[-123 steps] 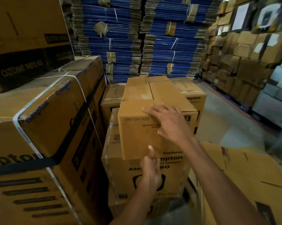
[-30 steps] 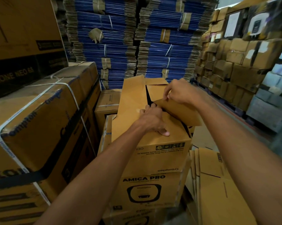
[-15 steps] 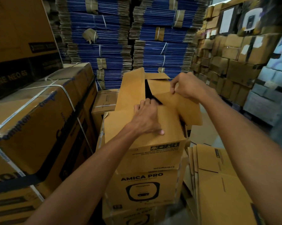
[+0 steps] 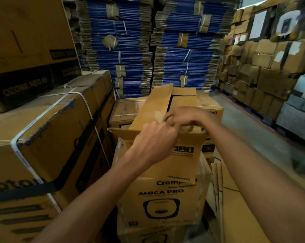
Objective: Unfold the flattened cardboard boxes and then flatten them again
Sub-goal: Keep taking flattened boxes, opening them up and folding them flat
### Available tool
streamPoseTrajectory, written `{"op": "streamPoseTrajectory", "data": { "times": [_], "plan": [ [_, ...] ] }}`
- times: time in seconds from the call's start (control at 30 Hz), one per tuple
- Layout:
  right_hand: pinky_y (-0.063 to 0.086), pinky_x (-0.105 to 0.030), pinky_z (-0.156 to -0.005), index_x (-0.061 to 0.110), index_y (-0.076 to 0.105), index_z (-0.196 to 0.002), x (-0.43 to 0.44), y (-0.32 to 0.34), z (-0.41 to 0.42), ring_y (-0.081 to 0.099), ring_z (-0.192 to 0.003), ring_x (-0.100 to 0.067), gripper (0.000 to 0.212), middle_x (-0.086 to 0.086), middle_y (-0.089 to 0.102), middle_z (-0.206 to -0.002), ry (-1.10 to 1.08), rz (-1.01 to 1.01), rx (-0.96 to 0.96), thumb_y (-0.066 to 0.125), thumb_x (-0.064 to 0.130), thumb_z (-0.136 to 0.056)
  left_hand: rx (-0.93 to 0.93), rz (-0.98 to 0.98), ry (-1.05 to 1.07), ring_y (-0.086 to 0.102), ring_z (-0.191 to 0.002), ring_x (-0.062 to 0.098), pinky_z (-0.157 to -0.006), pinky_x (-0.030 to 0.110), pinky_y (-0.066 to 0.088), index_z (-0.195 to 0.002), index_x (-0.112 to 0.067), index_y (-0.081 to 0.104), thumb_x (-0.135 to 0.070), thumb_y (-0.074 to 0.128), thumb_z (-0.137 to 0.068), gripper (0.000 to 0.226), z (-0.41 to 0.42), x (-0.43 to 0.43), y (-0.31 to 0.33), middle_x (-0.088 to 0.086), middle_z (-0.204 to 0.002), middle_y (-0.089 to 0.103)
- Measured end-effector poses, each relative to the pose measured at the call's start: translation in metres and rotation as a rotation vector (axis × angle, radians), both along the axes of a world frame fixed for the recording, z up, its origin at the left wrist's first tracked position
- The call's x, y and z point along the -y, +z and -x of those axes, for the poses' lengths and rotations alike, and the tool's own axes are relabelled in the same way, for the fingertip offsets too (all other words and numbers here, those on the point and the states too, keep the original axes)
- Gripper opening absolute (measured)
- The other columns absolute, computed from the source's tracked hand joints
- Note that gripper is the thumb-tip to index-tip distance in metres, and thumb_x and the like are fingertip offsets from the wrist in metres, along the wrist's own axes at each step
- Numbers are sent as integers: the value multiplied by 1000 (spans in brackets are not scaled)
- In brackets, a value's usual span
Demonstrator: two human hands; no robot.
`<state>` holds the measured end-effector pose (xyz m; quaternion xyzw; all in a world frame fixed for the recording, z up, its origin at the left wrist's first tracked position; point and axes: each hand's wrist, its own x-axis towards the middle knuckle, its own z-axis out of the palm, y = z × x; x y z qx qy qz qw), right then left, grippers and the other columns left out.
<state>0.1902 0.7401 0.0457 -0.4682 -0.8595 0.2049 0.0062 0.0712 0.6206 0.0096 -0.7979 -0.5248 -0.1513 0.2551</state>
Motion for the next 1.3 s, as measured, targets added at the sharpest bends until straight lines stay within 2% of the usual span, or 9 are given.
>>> {"op": "streamPoseTrajectory", "data": {
  "times": [0.13,0.23,0.4,0.6,0.73,0.93,1.03,1.13,1.3],
  "plan": [
    [39,-40,-109,26,46,-145,12,-46,-5,48,-131,-22,45,0,47,-151,111,-1,133,52,35,-101,98,343,-86,60,-93,18,-82,35,50,-124,-23,58,-62,59,-92,50,14,12,-19,-4,-113,65],
    [7,-49,-125,37,13,-160,21,-80,-20,7,-156,-18,74,9,8,-169,26,-44,159,51,53,-99,144,736,-165,61,-103,8,-88,31,53,-131,-29,62,-80,62,-76,75,30,12,-18,-12,-120,66],
    [4,-53,-123,44,22,-157,44,-109,-20,11,-155,-20,84,9,18,-168,18,-348,64,48,79,-86,420,458,-158,63,-104,12,-90,33,50,-110,-20,72,-42,58,-101,28,49,-34,-32,-6,-109,71],
    [7,-54,-123,37,34,-155,41,-117,-20,18,-154,-20,81,11,29,-164,-4,-411,89,41,81,-87,-132,516,75,31,-146,23,-117,60,14,-136,-31,59,-48,28,-109,45,37,-63,-39,-7,-143,57],
    [8,-53,-123,41,35,-153,41,-114,-26,19,-153,-19,76,11,30,-163,0,-417,98,40,80,-88,-179,203,141,38,-140,23,-117,58,15,-118,-30,69,-51,40,-103,39,36,-60,-24,-8,-129,62],
    [5,-53,-123,49,39,-148,36,-103,-59,20,-152,-14,63,18,29,-162,-32,-334,69,56,66,-90,146,-33,370,45,-131,33,-108,55,35,-123,-15,68,-21,59,-95,30,96,-51,13,8,-129,66],
    [4,-54,-123,50,45,-144,27,-97,-87,18,-152,-11,57,21,29,-161,-85,-255,70,65,55,-90,298,92,524,56,-114,35,-94,54,51,-120,-13,69,-18,59,-94,28,142,-46,7,10,-117,69],
    [3,-54,-123,50,47,-141,16,-95,-108,18,-152,-13,56,20,30,-160,-133,-177,84,70,39,-91,456,443,517,62,-105,23,-89,44,58,-119,-20,69,-25,61,-98,23,150,-39,-15,1,-115,64],
    [29,-47,-117,36,53,-139,31,-73,-87,44,-139,-20,56,6,53,-146,-130,-186,13,67,19,-88,803,578,451,56,-104,16,-72,26,52,-129,-24,59,-21,61,-100,30,122,-32,-53,3,-130,55]
  ]
}}
